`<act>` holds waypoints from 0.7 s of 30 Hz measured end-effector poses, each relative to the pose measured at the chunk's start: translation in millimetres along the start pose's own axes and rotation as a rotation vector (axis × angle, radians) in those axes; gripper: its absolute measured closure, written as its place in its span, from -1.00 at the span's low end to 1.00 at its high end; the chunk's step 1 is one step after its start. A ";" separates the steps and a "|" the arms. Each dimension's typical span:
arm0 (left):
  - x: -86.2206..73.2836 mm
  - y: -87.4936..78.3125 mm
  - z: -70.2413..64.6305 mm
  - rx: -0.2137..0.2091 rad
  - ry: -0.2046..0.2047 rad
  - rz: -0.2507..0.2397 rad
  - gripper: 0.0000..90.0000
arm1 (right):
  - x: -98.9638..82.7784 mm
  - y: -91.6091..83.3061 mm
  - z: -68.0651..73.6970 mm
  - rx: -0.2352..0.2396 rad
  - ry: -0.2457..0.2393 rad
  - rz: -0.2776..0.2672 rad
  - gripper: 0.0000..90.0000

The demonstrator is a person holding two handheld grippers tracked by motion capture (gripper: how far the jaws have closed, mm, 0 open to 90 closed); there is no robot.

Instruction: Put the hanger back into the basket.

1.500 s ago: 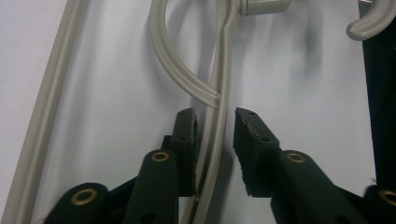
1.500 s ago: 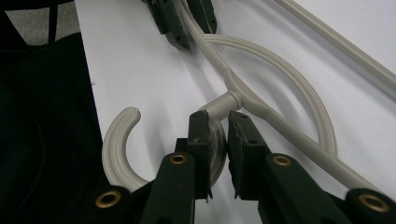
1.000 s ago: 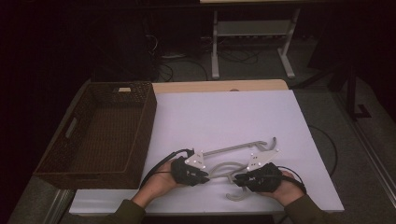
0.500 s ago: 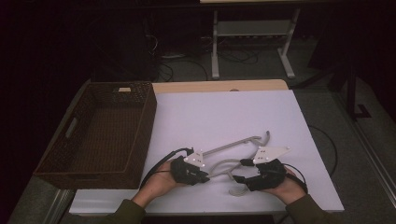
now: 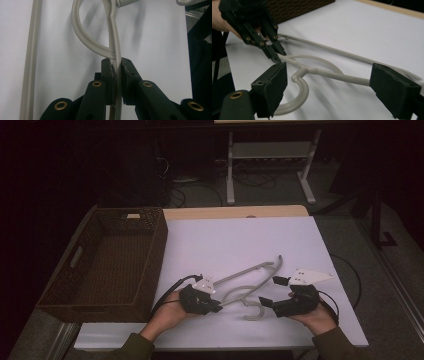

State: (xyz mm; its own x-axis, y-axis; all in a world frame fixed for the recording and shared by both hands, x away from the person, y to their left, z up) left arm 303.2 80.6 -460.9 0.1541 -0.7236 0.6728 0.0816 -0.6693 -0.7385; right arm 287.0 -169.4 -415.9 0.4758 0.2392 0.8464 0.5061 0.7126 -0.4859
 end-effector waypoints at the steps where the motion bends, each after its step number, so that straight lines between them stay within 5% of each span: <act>1: 0.1 -1.0 0.8 0.005 -0.007 -0.002 0.83 | 1.0 -2.8 -2.4 -0.008 0.007 -0.009 -0.69; 9: 1.1 -14.0 9.8 0.035 -0.058 -0.023 0.83 | 2.5 -24.4 -14.2 -0.038 0.051 -0.077 -0.69; 21: 17.3 -39.2 23.3 0.051 -0.139 -0.088 0.84 | -16.4 -19.5 -17.8 -0.030 0.059 -0.032 -0.71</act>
State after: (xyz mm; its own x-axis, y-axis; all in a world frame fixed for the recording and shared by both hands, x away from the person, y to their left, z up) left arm 325.6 98.3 -421.3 0.2790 -0.6295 0.7252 0.1505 -0.7172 -0.6805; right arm 282.1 -198.9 -424.2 0.5001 0.1764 0.8478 0.5426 0.6992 -0.4655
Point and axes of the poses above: each handheld gripper's, and its own axes: y roughly forward along the jaws, x roughly out of its top, z roughly to its left, the point moved 5 cm from there along y, roughly forward along the jaws, and after that the axes turned 6 degrees about y, right-handed, at the moved point
